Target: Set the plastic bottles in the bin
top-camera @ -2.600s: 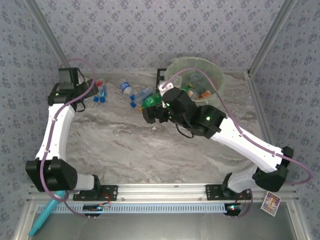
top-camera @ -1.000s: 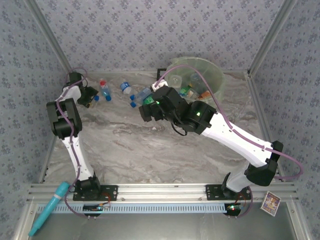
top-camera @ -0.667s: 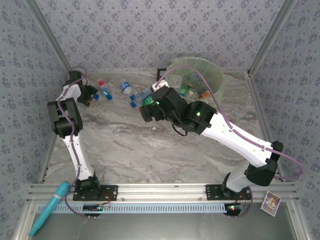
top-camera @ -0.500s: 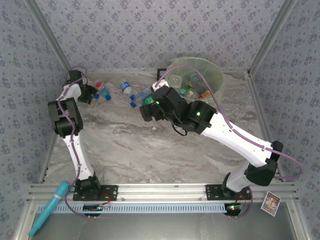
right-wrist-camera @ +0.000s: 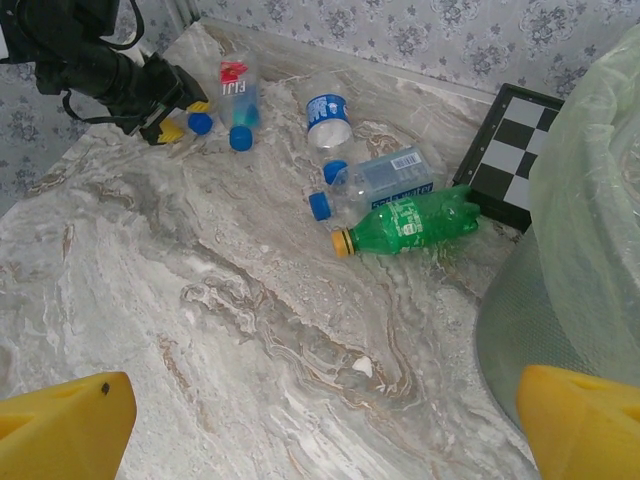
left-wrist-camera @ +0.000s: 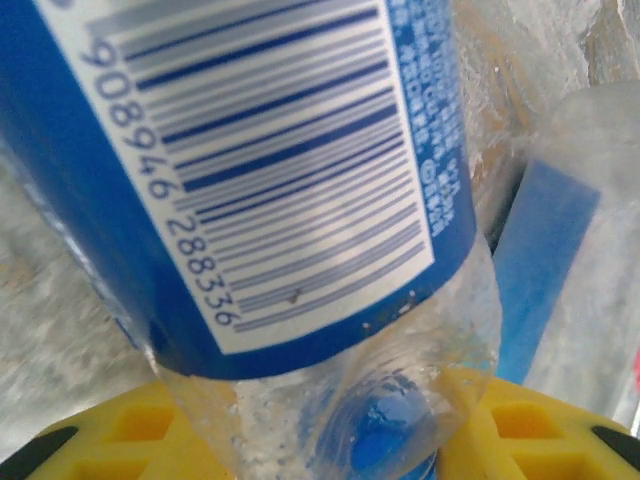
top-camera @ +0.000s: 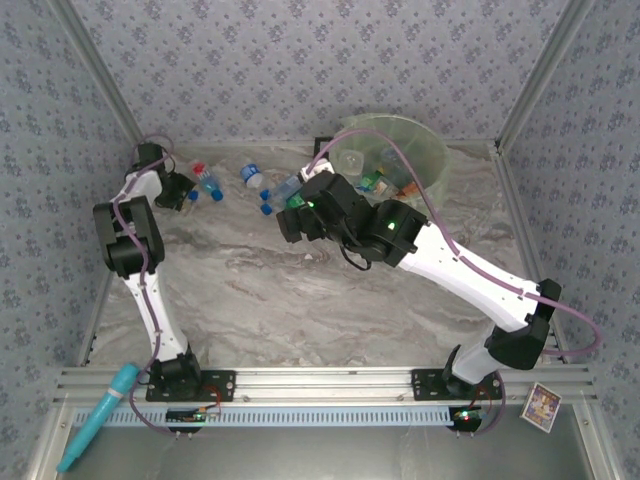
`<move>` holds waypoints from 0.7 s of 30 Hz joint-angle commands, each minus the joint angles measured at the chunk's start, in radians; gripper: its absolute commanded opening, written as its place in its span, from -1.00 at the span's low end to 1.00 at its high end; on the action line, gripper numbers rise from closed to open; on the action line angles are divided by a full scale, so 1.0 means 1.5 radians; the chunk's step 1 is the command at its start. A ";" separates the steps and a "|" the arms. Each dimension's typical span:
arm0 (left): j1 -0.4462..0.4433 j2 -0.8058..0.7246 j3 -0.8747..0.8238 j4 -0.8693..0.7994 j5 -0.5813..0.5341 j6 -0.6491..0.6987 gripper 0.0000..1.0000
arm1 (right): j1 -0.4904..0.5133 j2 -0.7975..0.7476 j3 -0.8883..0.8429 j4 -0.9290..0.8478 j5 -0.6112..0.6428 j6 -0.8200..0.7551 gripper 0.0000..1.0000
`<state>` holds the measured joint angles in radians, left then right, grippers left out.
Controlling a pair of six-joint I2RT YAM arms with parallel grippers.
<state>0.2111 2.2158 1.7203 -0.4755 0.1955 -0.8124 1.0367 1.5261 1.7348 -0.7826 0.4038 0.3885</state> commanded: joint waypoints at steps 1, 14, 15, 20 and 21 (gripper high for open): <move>0.005 -0.084 -0.019 0.003 -0.007 0.015 -0.15 | -0.003 0.002 0.023 -0.011 -0.001 0.009 0.99; -0.044 -0.377 -0.218 0.028 -0.015 0.116 -0.14 | -0.034 -0.031 0.014 0.000 -0.016 -0.001 0.99; -0.057 -0.400 -0.230 0.026 -0.018 0.132 -0.14 | -0.041 -0.036 0.017 -0.003 -0.014 0.001 0.99; -0.149 -0.518 -0.290 0.026 -0.037 0.204 -0.14 | -0.096 -0.070 0.013 0.006 -0.071 0.002 0.99; -0.168 -0.537 -0.298 0.026 -0.039 0.215 -0.14 | -0.113 -0.078 0.009 0.012 -0.095 0.004 0.99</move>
<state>0.0078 1.4910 1.2980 -0.4442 0.1551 -0.5884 0.9119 1.4689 1.7378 -0.7811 0.3370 0.3882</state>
